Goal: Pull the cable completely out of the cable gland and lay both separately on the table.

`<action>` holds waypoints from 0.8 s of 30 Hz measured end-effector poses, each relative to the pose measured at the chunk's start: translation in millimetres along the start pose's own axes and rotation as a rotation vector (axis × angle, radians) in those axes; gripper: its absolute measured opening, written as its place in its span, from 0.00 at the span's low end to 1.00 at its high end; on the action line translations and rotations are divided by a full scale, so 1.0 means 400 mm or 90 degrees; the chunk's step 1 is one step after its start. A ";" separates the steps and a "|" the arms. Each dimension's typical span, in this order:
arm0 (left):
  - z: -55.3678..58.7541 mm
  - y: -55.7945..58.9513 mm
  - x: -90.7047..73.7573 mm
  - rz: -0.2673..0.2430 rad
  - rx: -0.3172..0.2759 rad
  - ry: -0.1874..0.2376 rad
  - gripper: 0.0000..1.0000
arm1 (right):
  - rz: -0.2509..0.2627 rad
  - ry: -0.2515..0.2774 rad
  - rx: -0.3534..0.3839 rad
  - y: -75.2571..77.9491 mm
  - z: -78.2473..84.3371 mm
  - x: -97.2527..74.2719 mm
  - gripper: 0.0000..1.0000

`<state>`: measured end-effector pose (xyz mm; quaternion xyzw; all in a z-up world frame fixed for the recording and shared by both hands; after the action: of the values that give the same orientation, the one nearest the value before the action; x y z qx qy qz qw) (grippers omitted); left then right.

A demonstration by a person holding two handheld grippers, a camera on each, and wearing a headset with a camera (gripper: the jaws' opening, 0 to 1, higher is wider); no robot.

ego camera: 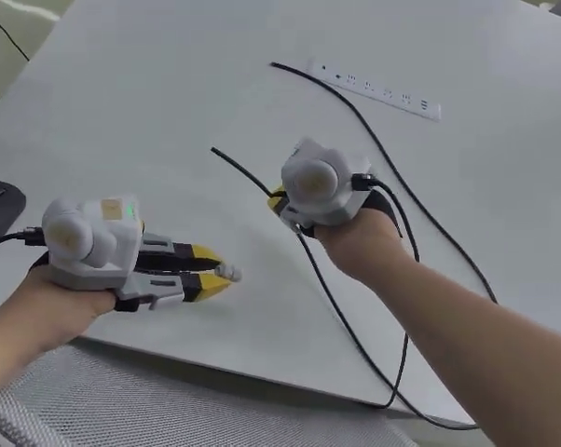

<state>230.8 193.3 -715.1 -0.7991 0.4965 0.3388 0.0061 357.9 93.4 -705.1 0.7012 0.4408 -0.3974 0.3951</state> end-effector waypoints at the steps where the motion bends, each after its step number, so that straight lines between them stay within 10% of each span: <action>1: 0.002 -0.002 0.000 -0.001 0.001 -0.001 0.15 | -0.002 0.000 -0.005 -0.003 -0.004 0.005 0.00; 24: 0.067 -0.068 0.020 -0.012 0.003 -0.020 0.15 | -0.065 -0.041 -0.120 -0.078 -0.022 0.118 0.00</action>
<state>240.2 210.0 -748.8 -0.7984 0.4894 0.3504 0.0188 344.4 125.1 -750.9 0.6245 0.4984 -0.3963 0.4523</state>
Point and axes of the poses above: the centre of the closed fingertips' face, and the gripper's own axes: x roughly forward along the fingers, y roughly to its right, z roughly out of its underside, the point moved 7 cm from there along -x, roughly backward along the fingers, and after that the axes turned 14 degrees about -y, right-handed, at the moved point
